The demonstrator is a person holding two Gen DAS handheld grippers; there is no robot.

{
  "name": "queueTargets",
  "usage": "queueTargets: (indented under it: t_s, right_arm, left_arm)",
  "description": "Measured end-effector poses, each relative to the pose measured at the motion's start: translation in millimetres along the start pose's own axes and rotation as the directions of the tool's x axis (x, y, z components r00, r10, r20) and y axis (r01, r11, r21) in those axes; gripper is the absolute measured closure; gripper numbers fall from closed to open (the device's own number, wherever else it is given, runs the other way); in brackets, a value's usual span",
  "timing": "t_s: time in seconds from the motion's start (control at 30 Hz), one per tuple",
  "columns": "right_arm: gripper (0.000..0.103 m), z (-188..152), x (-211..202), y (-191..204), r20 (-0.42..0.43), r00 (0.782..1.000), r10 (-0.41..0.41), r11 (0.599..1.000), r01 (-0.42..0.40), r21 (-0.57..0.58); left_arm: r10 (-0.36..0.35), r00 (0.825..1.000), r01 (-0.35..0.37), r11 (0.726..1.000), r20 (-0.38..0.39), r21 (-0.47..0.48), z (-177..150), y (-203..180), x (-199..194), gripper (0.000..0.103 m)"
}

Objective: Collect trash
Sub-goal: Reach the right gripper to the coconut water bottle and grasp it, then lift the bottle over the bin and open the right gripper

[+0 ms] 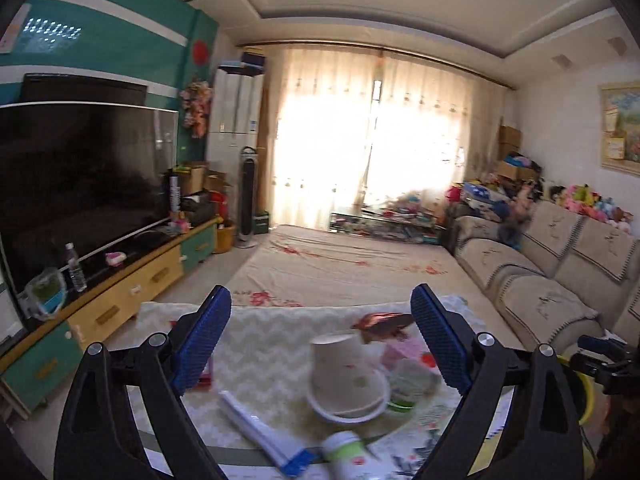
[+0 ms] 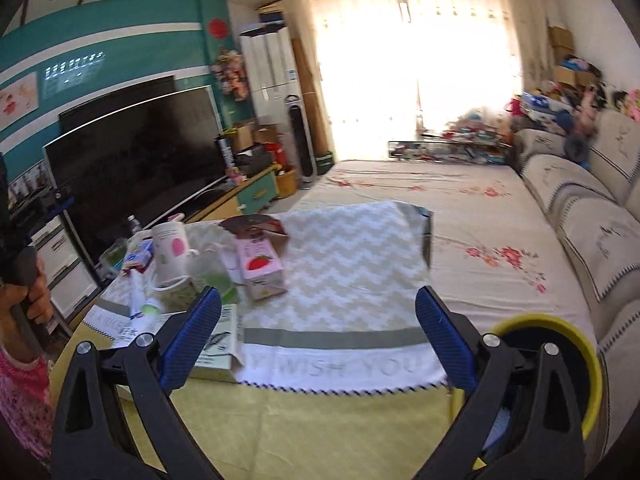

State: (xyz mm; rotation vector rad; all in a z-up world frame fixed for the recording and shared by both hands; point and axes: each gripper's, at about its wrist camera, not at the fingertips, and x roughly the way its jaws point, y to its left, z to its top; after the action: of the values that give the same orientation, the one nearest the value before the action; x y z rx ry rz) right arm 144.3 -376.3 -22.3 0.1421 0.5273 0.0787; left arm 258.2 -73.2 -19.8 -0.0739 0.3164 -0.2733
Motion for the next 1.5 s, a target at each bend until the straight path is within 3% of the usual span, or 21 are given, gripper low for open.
queueTargets:
  t_s: [0.1, 0.2, 0.37, 0.57, 0.63, 0.7, 0.8, 0.93, 1.07, 1.2, 1.5]
  right_arm:
    - [0.010, 9.7, 27.1, 34.8, -0.009, 0.998, 0.064, 0.994, -0.065, -0.086]
    - [0.010, 8.5, 50.7, 56.9, -0.067, 0.983, 0.171, 0.978, -0.178, -0.112]
    - [0.010, -16.0, 48.7, 106.0, -0.148, 0.960, 0.237, 0.958, -0.256, -0.130]
    - [0.010, -56.6, 27.2, 170.8, -0.159, 0.962, 0.221, 0.948, -0.250, -0.196]
    - [0.010, -66.7, 35.9, 186.9, -0.196, 0.960, 0.199, 0.948, -0.240, -0.210]
    - [0.017, -73.4, 49.0, 196.3, -0.247, 0.948, 0.200, 0.949, -0.250, -0.194]
    - [0.025, -79.3, 61.5, 202.5, -0.287, 0.941, 0.178, 0.954, -0.236, -0.184]
    - [0.028, -84.8, 72.9, 204.9, -0.335, 0.930, 0.150, 0.965, -0.211, -0.155]
    - [0.033, -86.3, 81.3, 207.6, -0.340, 0.934, 0.113, 0.970, -0.177, -0.164]
    - [0.051, -89.9, 86.7, 208.2, -0.347, 0.934, 0.083, 0.972, -0.153, -0.180]
    - [0.055, -73.2, 57.3, 197.5, -0.308, 0.938, 0.160, 0.962, -0.218, -0.163]
  left_arm:
    - [0.049, 0.998, -0.052, 0.993, -0.028, -0.105, -11.6, 52.1, 11.6, 0.013]
    - [0.088, 0.994, -0.097, 0.980, -0.058, -0.172, -20.1, 78.9, 20.0, 0.013]
    - [0.148, 0.987, -0.157, 0.974, -0.061, -0.163, -27.9, 91.7, 23.6, 0.013]
    - [0.186, 0.981, -0.191, 0.971, -0.050, -0.141, -34.8, 89.3, 13.2, 0.012]
    - [0.187, 0.981, -0.193, 0.971, -0.055, -0.142, -34.8, 89.3, 13.3, 0.012]
    - [0.177, 0.982, -0.184, 0.971, -0.060, -0.152, -34.8, 90.4, 12.9, 0.012]
    - [0.169, 0.984, -0.177, 0.971, -0.061, -0.160, -35.8, 91.1, 11.8, 0.012]
    - [0.155, 0.986, -0.164, 0.974, -0.066, -0.155, -38.1, 88.3, 12.0, 0.012]
    - [0.141, 0.988, -0.149, 0.978, -0.067, -0.145, -37.5, 83.9, 12.6, 0.012]
    - [0.135, 0.989, -0.143, 0.980, -0.068, -0.136, -37.6, 80.1, 12.6, 0.012]
    - [0.127, 0.989, -0.135, 0.981, -0.070, -0.136, -36.1, 81.2, 11.9, 0.012]
